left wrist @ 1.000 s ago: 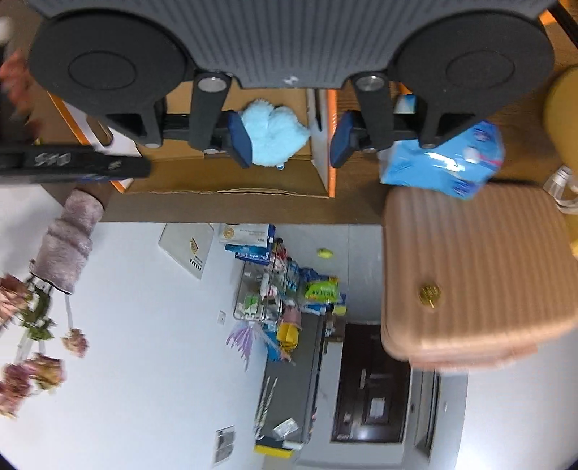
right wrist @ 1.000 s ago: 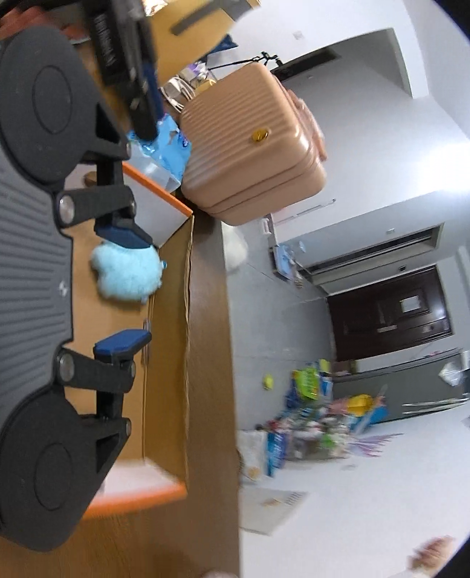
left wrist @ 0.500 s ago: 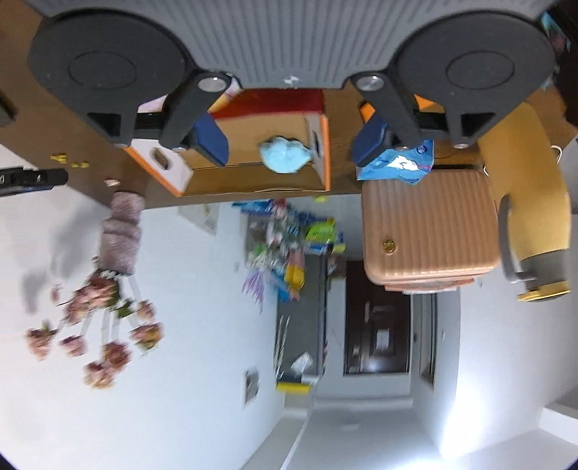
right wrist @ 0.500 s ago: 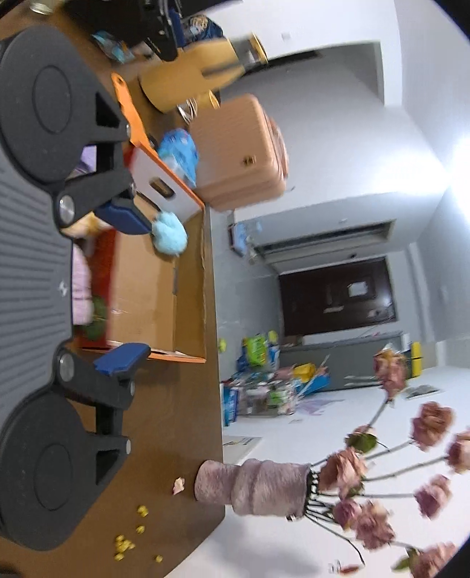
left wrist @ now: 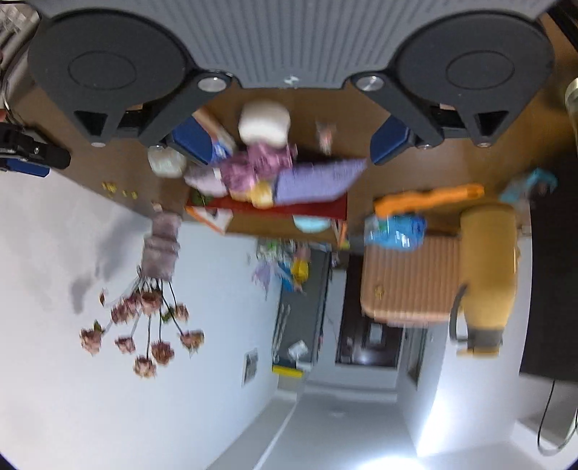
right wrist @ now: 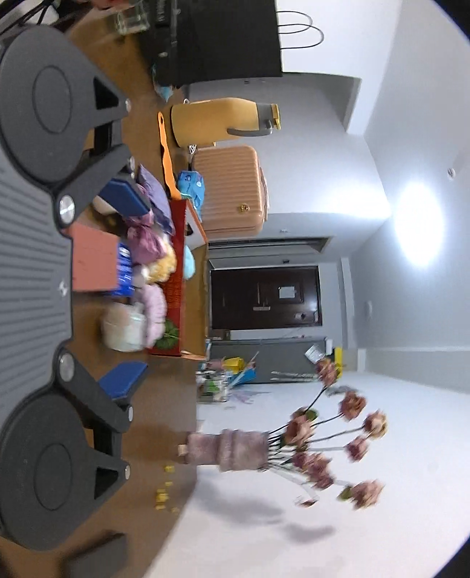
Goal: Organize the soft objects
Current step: 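Move both grippers back to the pink satin bow scrunchie, then close both grippers on the pink satin bow scrunchie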
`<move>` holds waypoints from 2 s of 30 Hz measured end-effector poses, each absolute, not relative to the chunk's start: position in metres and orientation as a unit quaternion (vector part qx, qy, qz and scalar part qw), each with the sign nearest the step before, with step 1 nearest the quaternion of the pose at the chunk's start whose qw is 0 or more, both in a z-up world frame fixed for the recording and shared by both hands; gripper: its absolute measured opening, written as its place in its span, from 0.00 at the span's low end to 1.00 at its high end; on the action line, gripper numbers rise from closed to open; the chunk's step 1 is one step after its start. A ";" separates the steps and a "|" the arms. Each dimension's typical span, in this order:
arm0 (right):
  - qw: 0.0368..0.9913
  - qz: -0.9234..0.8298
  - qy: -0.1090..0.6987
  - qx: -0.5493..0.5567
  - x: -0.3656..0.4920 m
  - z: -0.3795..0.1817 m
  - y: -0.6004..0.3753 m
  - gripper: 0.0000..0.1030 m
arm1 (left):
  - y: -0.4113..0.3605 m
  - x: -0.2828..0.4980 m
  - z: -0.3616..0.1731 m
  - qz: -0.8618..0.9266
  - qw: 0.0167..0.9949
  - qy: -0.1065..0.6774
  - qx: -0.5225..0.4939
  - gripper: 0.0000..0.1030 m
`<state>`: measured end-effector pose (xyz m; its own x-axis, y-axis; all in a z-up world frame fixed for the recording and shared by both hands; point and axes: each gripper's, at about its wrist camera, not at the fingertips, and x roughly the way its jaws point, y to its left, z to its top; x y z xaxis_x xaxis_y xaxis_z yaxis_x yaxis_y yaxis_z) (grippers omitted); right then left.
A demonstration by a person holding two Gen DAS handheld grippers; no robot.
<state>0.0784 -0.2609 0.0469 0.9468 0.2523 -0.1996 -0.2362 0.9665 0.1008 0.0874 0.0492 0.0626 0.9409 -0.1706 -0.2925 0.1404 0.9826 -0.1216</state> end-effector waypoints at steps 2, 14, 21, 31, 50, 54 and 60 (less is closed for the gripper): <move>0.982 0.132 0.122 0.057 0.072 0.038 -0.263 0.87 | 0.050 0.084 0.058 -0.077 0.983 0.165 -0.040 0.93; 0.978 0.118 0.166 0.040 0.094 0.005 -0.250 0.85 | 0.053 0.113 0.028 -0.072 0.975 0.205 -0.048 0.93; 0.972 0.134 0.186 0.041 0.132 -0.005 -0.237 0.79 | 0.046 0.153 0.016 -0.086 0.972 0.218 -0.036 0.91; 0.964 0.183 0.195 -0.005 0.213 0.008 -0.194 0.68 | 0.056 0.237 0.006 -0.067 0.965 0.252 0.007 0.69; 0.946 0.223 0.234 -0.035 0.322 0.008 -0.150 0.14 | 0.049 0.308 0.005 -0.206 0.916 0.319 -0.132 0.11; 0.949 0.234 0.209 -0.024 0.304 0.017 -0.157 0.09 | 0.048 0.289 0.024 -0.224 0.923 0.281 -0.138 0.05; 0.959 0.239 0.154 -0.017 0.237 0.047 -0.174 0.09 | 0.039 0.224 0.061 -0.258 0.934 0.218 -0.120 0.05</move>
<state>0.2368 -0.1740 0.0470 0.8381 0.4537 -0.3028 -0.4643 0.8847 0.0404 0.2244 0.0391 0.0612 0.7720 -0.5341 -0.3446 0.4294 0.8380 -0.3368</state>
